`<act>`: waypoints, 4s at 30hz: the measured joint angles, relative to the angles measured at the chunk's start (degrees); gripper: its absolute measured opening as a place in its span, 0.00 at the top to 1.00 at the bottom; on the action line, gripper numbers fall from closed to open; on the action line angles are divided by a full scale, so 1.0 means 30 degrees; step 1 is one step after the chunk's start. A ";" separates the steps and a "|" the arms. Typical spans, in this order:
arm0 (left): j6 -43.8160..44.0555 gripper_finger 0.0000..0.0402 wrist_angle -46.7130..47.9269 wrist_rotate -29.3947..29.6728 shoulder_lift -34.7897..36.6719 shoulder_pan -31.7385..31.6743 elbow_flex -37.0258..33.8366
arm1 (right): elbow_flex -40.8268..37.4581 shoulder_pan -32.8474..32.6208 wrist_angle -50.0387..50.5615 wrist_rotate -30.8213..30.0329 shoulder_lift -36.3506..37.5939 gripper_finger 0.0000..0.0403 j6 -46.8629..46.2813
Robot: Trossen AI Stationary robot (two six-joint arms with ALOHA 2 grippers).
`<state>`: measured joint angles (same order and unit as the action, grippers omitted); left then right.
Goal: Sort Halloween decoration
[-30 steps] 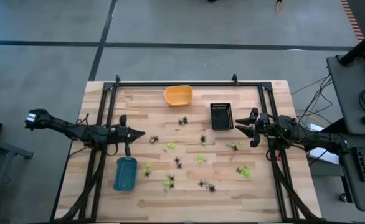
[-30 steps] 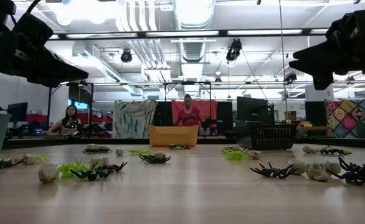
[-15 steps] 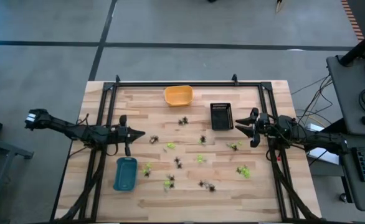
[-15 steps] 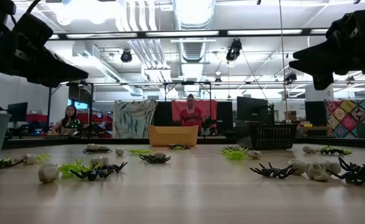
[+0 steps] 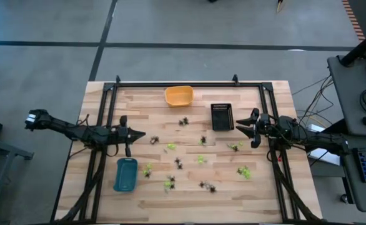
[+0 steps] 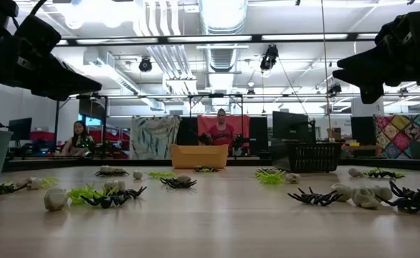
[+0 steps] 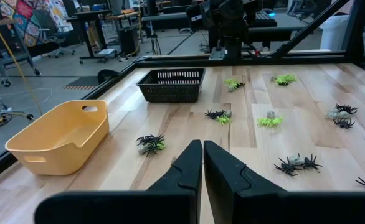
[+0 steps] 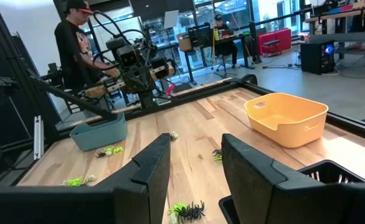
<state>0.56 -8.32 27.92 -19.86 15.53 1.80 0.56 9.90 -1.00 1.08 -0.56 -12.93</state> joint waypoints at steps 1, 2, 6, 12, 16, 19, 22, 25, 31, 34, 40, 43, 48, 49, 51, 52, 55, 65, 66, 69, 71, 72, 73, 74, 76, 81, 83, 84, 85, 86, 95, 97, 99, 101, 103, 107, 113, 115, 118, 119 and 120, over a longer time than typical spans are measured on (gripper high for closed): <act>0.0000 1.00 0.0001 0.0000 0.0000 0.0000 0.0000 | 0.0000 0.0003 0.0000 0.0000 0.0001 0.67 0.0000; 0.0000 1.00 0.0001 0.0000 0.0000 0.0000 0.0000 | 0.0000 -0.0003 -0.0004 0.0000 -0.0007 0.67 -0.0020; 0.0000 1.00 0.0001 0.0000 0.0003 0.0000 0.0000 | -0.0004 -0.0004 -0.0004 0.0000 0.0001 0.67 -0.0003; 0.0000 1.00 0.0001 0.0000 0.0000 0.0000 0.0000 | 0.0000 0.0000 0.0000 0.0000 -0.0006 0.67 -0.0006; 0.1273 1.00 -0.1087 -0.0007 -0.0029 0.0004 0.0000 | -0.0007 -0.0004 -0.0069 0.0013 -0.0002 0.67 -0.0173; 0.6098 1.00 -0.3157 -0.0004 -0.0017 0.0015 0.0000 | -0.0007 -0.0004 -0.0375 0.0094 0.0001 0.67 -0.2485; 0.7512 1.00 -0.5154 0.0087 -0.0015 -0.0044 0.0000 | -0.0007 0.0003 -0.0982 -0.0183 -0.0007 0.67 -0.3807; 0.5848 1.00 -0.7454 0.0432 -0.0024 -0.0044 0.0000 | -0.0007 0.0003 -0.2325 -0.0647 0.0001 0.67 -0.3431; 0.1174 1.00 -1.0726 0.0743 -0.0061 -0.0058 0.0007 | -0.0007 -0.0004 -0.3798 -0.0714 0.0001 0.67 -0.3644; -0.0595 1.00 -1.1691 0.0743 -0.0174 -0.0058 0.0007 | -0.0007 -0.0004 -0.3781 -0.0796 -0.0003 0.67 -0.2776; -0.0892 1.00 -1.2042 0.0372 -0.0807 -0.0051 0.0015 | -0.0007 -0.0020 -0.4010 -0.2273 -0.0151 0.67 -0.3415; -0.0090 1.00 -1.2025 0.0372 -0.1411 -0.0051 0.0123 | -0.0007 -0.0153 -0.4774 -0.1856 -0.0662 0.67 -0.3828; 0.0182 1.00 -1.2056 0.0372 -0.2585 -0.0058 0.0804 | 0.0656 -0.0172 -0.4611 -0.1858 -0.2032 0.67 -0.3461; 0.0189 1.00 -1.2050 0.0372 -0.2827 -0.0058 0.0983 | 0.0828 -0.0172 -0.4541 -0.1864 -0.2384 0.67 -0.3298; 0.0165 1.00 -1.2041 0.0372 -0.3395 -0.0058 0.1324 | 0.1344 -0.0172 -0.4056 -0.1867 -0.3297 0.67 -0.2943; 0.0155 1.00 -1.1953 0.0372 -0.3680 -0.0058 0.1452 | 0.1586 -0.0172 -0.3660 -0.1865 -0.3777 0.67 -0.2823; 0.0146 1.00 -1.1887 0.0372 -0.4585 -0.0058 0.1764 | 0.2427 -0.0172 -0.2285 -0.1865 -0.5436 0.67 -0.2412; 0.0054 1.00 -1.1846 0.0525 -0.7014 -0.0058 0.2520 | 0.6442 -0.0179 0.1378 -0.1800 -1.0939 0.67 -0.1640; -0.0008 1.00 -1.1846 0.0525 -0.7140 -0.0058 0.2622 | 0.6955 -0.0184 0.1849 -0.1798 -1.1475 0.67 -0.1474; -0.0022 1.00 -1.1739 0.0635 -0.7472 -0.0058 0.2913 | 0.8391 -0.0413 0.3119 -0.1802 -1.3093 0.67 -0.0904; -0.0024 1.00 -1.1715 0.0995 -0.7631 -0.0058 0.3007 | 0.9172 -0.0727 0.3777 -0.1776 -1.4179 0.67 -0.0469; -0.0022 1.00 -1.1722 0.1191 -0.7703 -0.0058 0.3041 | 0.9622 -0.0893 0.3873 -0.1789 -1.4652 0.67 -0.0240; -0.0022 1.00 -1.1715 0.1404 -0.7742 -0.0055 0.3053 | 1.0059 -0.1108 0.3880 -0.1797 -1.5168 0.67 0.0065; -0.0022 1.00 -1.1716 0.1506 -0.7792 -0.0052 0.3053 | 1.0418 -0.1380 0.3998 -0.1805 -1.5677 0.67 0.0366; -0.0022 1.00 -1.1710 0.1545 -0.7849 -0.0058 0.3053 | 1.1041 -0.2073 0.4313 -0.1792 -1.6735 0.67 0.1097; 0.0027 1.00 -1.1717 0.1545 -0.7939 -0.0058 0.3053 | 1.2689 -0.3617 0.4148 -0.1877 -1.8996 0.67 0.2144; 0.0044 1.00 -1.1737 0.1545 -0.7932 -0.0058 0.3053 | 1.3228 -0.4058 0.4262 -0.1922 -1.9897 0.67 0.2241; 0.0044 1.00 -1.1737 0.1545 -0.7920 -0.0058 0.3053 | 1.3490 -0.4253 0.4295 -0.1943 -2.0326 0.67 0.2293; 0.0051 1.00 -1.1736 0.1545 -0.7910 -0.0058 0.3053 | 1.3763 -0.4413 0.4281 -0.1997 -2.0746 0.67 0.2337; 0.0076 1.00 -1.1750 0.1545 -0.7899 -0.0058 0.3056 | 1.4027 -0.4532 0.4255 -0.2046 -2.1137 0.67 0.2353; 0.0105 1.00 -1.1738 0.1523 -0.7934 -0.0051 0.3979 | 1.5122 -0.4849 0.4219 -0.2068 -2.4014 0.67 0.2048; 0.0001 1.00 -1.1681 0.1515 -0.7941 -0.0051 0.4073 | 1.5150 -0.4849 0.4318 -0.2069 -2.4510 0.67 0.1733; -0.0085 1.00 -1.1605 0.1523 -0.7969 -0.0051 0.4093 | 1.5252 -0.4849 0.4370 -0.2076 -2.5043 0.67 0.1369; -0.0095 1.00 -1.1575 0.1515 -0.8002 -0.0051 0.4109 | 1.5417 -0.4849 0.4546 -0.2088 -2.5579 0.67 0.0808; -0.0102 1.00 -1.1577 0.1515 -0.8000 -0.0051 0.4109 | 1.5712 -0.4849 0.5193 -0.2085 -2.6208 0.67 -0.0102; -0.0102 1.00 -1.1573 0.1515 -0.8051 -0.0051 0.4109 | 1.6873 -0.5061 0.8110 -0.2064 -2.7583 0.67 -0.2047; -0.0226 1.00 -1.1576 0.1515 -0.8138 -0.0051 0.4109 | 1.9125 -0.5783 1.2105 -0.2471 -2.9733 0.67 -0.2146; -0.0226 1.00 -1.1569 0.1515 -0.8138 -0.0051 0.4109 | 1.9450 -0.5967 1.2115 -0.2565 -3.0375 0.67 -0.1509; -0.0226 1.00 -1.1569 0.1511 -0.8146 -0.0051 0.4109 | 1.9851 -0.6070 1.2082 -0.2658 -3.1355 0.67 -0.0644; -0.0226 1.00 -1.1567 0.1508 -0.8154 -0.0051 0.4109 | 1.9945 -0.6088 1.2110 -0.2716 -3.1645 0.67 -0.0356; -0.0226 1.00 -1.1561 0.1508 -0.8160 -0.0051 0.4109 | 2.0034 -0.6088 1.2116 -0.2732 -3.1903 0.67 -0.0158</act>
<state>-0.12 -43.00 32.45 -44.34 15.38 14.13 60.66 -8.36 35.35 -7.11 -96.27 -13.40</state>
